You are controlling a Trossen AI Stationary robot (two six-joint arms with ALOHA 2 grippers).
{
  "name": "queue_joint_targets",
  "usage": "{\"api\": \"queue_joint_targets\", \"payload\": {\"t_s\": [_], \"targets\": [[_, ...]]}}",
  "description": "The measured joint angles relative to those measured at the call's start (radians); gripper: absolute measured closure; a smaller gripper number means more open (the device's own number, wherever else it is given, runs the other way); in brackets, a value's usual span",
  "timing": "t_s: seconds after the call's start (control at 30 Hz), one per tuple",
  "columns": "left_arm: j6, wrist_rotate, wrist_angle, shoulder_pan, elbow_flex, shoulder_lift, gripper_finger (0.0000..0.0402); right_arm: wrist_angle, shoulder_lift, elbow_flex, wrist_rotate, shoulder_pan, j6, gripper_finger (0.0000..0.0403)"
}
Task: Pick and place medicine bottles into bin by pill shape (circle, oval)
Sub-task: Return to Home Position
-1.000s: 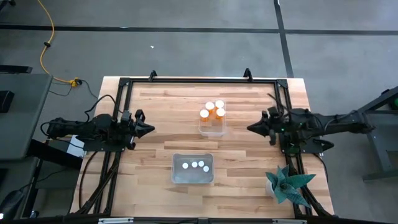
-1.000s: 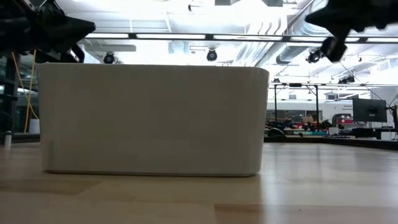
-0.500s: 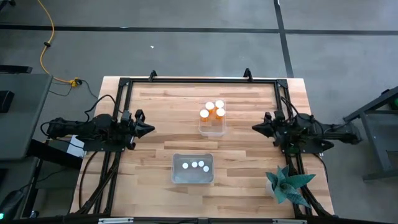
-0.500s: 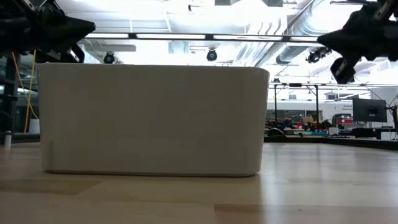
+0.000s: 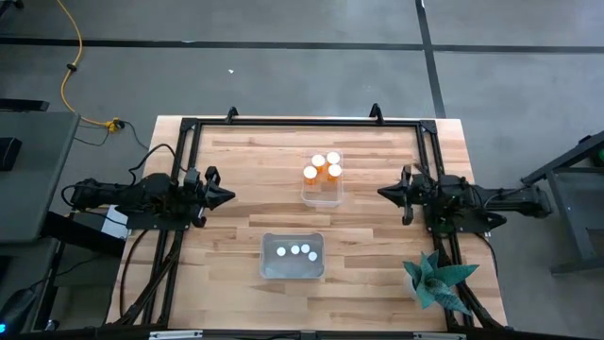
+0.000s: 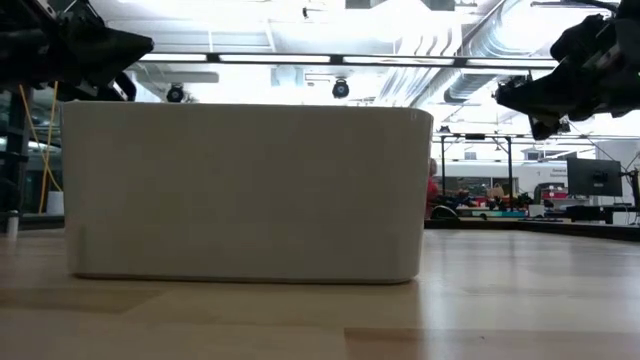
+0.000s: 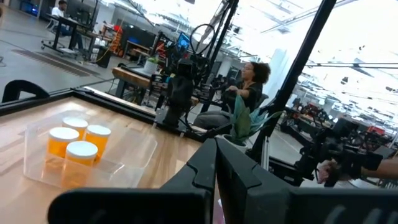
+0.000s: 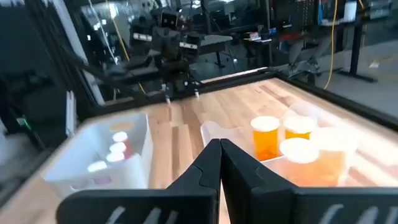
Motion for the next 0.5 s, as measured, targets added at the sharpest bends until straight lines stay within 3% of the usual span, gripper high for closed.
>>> {"api": "queue_joint_targets", "payload": {"t_s": [0.5], "targets": [[0.000, -0.001, 0.000, 0.000, 0.000, 0.000, 0.0401, -0.002, 0.007, 0.000, -0.006, 0.000, -0.059, 0.0403]]}}
